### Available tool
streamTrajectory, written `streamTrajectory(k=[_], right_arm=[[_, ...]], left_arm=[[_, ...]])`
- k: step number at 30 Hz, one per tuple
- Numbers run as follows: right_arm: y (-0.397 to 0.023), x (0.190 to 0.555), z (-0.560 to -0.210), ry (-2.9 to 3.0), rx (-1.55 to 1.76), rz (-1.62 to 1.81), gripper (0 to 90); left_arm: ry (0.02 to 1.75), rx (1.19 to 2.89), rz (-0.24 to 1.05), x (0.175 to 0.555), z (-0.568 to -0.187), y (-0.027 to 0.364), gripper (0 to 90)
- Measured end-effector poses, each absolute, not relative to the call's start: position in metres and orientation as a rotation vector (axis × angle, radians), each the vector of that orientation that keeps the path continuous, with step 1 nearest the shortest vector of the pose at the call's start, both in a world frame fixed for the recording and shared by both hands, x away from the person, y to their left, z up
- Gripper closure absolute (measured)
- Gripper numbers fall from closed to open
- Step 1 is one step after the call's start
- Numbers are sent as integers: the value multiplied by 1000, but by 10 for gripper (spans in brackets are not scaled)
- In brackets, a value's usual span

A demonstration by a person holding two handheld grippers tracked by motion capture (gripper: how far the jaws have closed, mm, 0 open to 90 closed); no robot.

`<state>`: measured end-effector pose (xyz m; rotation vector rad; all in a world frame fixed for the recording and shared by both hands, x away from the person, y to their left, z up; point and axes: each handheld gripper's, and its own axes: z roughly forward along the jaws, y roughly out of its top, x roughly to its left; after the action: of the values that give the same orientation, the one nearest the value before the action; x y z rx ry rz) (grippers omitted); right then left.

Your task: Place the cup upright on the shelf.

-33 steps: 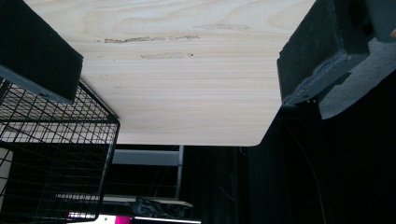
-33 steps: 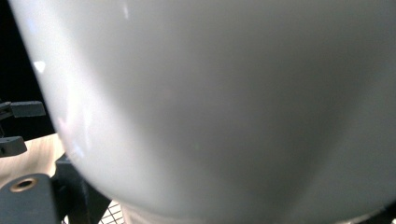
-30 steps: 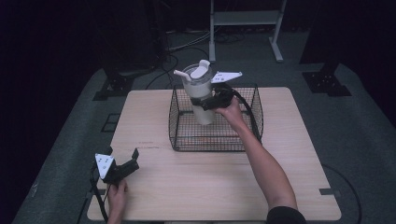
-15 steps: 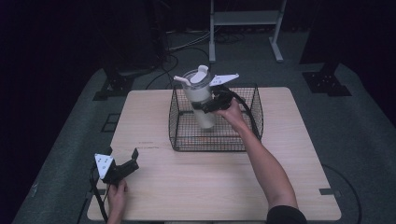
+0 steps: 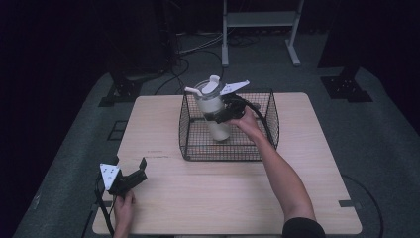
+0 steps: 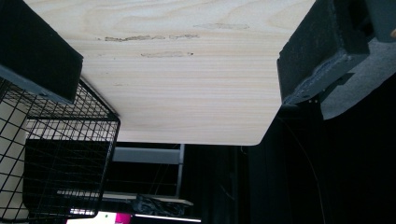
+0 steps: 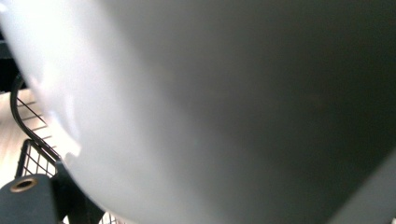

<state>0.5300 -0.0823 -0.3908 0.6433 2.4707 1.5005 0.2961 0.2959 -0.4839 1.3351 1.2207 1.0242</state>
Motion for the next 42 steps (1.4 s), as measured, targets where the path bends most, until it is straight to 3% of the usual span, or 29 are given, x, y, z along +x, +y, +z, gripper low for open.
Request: streamTrajectory(k=[42], right_arm=[[-107, 525, -407, 2520, 667, 1396, 76]], left_arm=[[1214, 1339, 1024, 295, -484, 296, 0]])
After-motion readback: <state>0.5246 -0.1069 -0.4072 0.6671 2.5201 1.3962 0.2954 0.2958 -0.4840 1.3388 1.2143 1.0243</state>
